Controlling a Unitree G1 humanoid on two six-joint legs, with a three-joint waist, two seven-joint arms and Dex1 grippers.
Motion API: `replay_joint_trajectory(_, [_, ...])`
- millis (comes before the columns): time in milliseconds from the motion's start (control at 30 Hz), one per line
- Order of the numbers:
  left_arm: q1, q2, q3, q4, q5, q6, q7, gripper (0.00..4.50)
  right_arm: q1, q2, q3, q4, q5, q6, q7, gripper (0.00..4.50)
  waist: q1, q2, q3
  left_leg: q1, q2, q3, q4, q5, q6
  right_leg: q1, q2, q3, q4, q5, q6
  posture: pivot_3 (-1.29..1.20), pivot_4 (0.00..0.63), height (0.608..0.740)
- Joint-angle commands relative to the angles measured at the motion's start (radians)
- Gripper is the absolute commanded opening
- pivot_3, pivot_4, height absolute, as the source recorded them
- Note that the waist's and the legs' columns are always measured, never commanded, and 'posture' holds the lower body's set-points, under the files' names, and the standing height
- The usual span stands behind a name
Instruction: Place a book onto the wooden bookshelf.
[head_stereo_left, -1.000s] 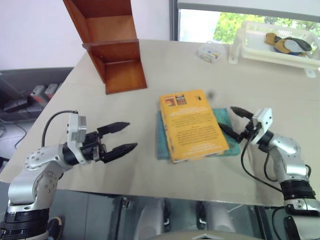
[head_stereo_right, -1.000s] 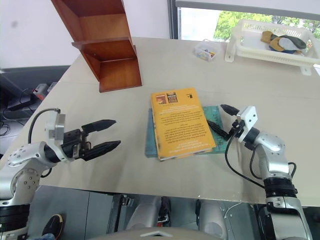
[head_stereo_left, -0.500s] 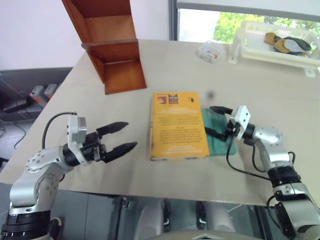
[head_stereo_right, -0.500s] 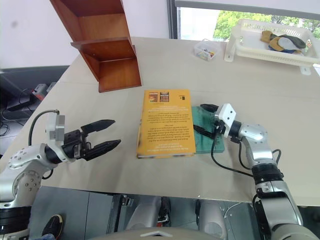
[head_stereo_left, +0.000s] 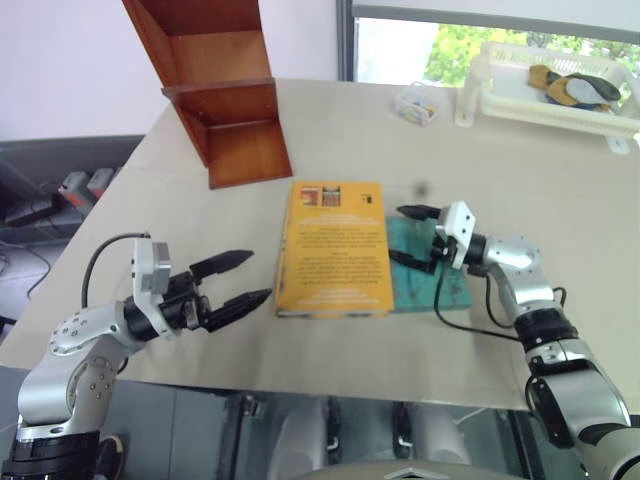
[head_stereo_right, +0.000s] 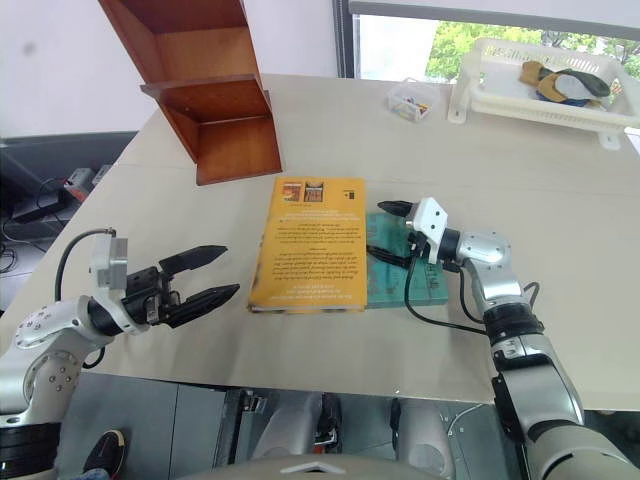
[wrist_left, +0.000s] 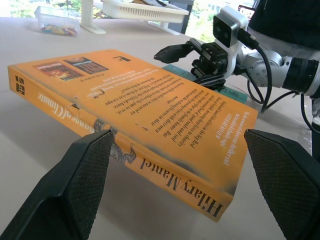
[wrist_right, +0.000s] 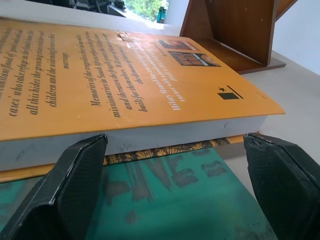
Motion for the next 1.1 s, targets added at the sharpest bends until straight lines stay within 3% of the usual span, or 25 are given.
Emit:
replay_joint_trajectory(33, [-0.01, -0.013, 0.042, -0.012, -0.038, 0.021, 0.048, 4.45, -0.025, -0.012, -0.017, 0.0, 0.001, -0.033, -0.001, 4.5, 0.0, 0.0, 0.0, 0.0, 0.0, 0.0, 0.0, 0.0, 0.0, 0.0, 0.0, 0.0, 0.0, 0.0, 0.0, 0.0, 0.15, 0.712])
replay_joint_trajectory(300, [-0.159, 0.019, -0.014, 0.145, -0.047, 0.186, 0.089, 4.45, 0.071, -0.108, -0.094, -0.161, 0.072, 0.054, -0.017, 4.5, 0.008, 0.0, 0.0, 0.0, -0.001, 0.0, 0.0, 0.0, 0.0, 0.0, 0.001, -0.001, 0.001, 0.0, 0.001, 0.0, 0.15, 0.712])
replay_joint_trajectory(667, [-0.591, 0.03, -0.112, 0.744, -0.026, 0.472, -0.07, 4.45, 0.345, -0.323, -0.274, -0.557, 0.239, 0.318, -0.056, 4.5, 0.0, -0.002, 0.002, 0.001, 0.0, 0.0, 0.0, 0.003, 0.004, 0.0, 0.003, 0.0, 0.001, 0.0, 0.007, 0.0, 0.15, 0.712])
replay_joint_trajectory(800, [-0.777, 0.017, -0.195, 0.979, 0.03, 0.585, -0.191, 4.45, 0.443, -0.377, -0.346, -0.736, 0.321, 0.447, -0.084, 4.5, 0.007, -0.003, 0.002, 0.0, 0.0, -0.001, 0.0, 0.003, 0.004, 0.001, 0.003, -0.001, 0.002, 0.0, 0.007, 0.0, 0.15, 0.712])
replay_joint_trajectory(1100, [-0.962, -0.02, -0.353, 1.254, 0.24, 0.599, -0.375, 4.45, 0.614, -0.42, -0.429, -0.981, 0.439, 0.601, -0.117, 4.5, 0.009, -0.006, 0.003, -0.002, -0.001, -0.001, 0.0, 0.003, 0.005, 0.0, 0.003, -0.001, 0.0, 0.001, 0.006, 0.0, 0.15, 0.712])
